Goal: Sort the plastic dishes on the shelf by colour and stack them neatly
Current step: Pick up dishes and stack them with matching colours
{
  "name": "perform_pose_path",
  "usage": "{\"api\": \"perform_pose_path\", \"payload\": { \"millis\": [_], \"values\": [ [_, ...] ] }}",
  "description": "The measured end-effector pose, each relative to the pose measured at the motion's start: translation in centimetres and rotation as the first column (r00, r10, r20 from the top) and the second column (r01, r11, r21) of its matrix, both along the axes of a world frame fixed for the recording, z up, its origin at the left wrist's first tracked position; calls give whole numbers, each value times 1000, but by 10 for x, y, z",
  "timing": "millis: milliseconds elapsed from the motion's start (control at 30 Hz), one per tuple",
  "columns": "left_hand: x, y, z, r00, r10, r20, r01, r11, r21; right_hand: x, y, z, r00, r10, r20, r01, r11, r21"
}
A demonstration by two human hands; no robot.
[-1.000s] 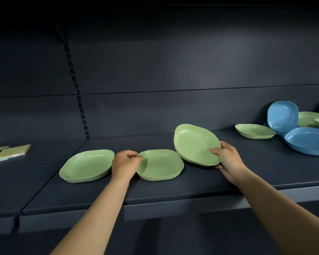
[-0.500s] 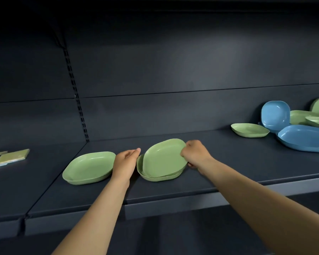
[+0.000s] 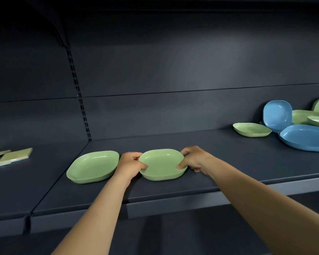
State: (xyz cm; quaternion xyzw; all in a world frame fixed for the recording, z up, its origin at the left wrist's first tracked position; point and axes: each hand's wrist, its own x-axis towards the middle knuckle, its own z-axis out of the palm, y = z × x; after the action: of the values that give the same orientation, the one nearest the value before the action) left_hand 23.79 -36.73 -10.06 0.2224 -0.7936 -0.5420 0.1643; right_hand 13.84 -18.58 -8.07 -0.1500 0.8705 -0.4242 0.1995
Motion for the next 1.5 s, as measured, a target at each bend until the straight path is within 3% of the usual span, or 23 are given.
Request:
{"api": "perform_pose_path", "payload": {
  "millis": [200, 333, 500, 667, 833, 1067, 1200, 1333, 1500],
  "values": [
    [-3, -2, 9, 994, -15, 112, 19, 999, -31, -6, -1, -1, 999, 6, 53, -6, 1000, -2],
    [-17, -1, 24, 972, -18, 234, 72, 972, -225, -8, 18, 8, 998, 13, -69, -17, 998, -54],
    [-58, 29, 76, 990, 22, 140, 45, 886, -461, -42, 92, 44, 862, 152, -483, 8, 949, 314],
    [-122, 92, 111, 985, -55, 164, 132, 854, -503, -100, 182, 76, 780, 256, -572, 93, 855, 510],
    [-188, 169, 113, 980, -77, 186, 159, 861, -483, -171, 267, 95, 738, 282, -613, 151, 817, 557],
    [-263, 257, 92, 970, -79, 228, 172, 891, -420, -262, 360, 104, 734, 227, -641, 163, 856, 490],
    [-301, 282, 69, 940, -64, 335, 187, 918, -350, -311, 384, 97, 730, 199, -654, 141, 892, 429],
    [-330, 294, 52, 922, -1, 388, 97, 969, -227, -351, 392, 90, 762, 153, -629, 106, 929, 354],
    [-354, 296, 43, 906, 52, 420, 28, 983, -183, -386, 391, 85, 807, 68, -586, 84, 970, 228]
  ]
}}
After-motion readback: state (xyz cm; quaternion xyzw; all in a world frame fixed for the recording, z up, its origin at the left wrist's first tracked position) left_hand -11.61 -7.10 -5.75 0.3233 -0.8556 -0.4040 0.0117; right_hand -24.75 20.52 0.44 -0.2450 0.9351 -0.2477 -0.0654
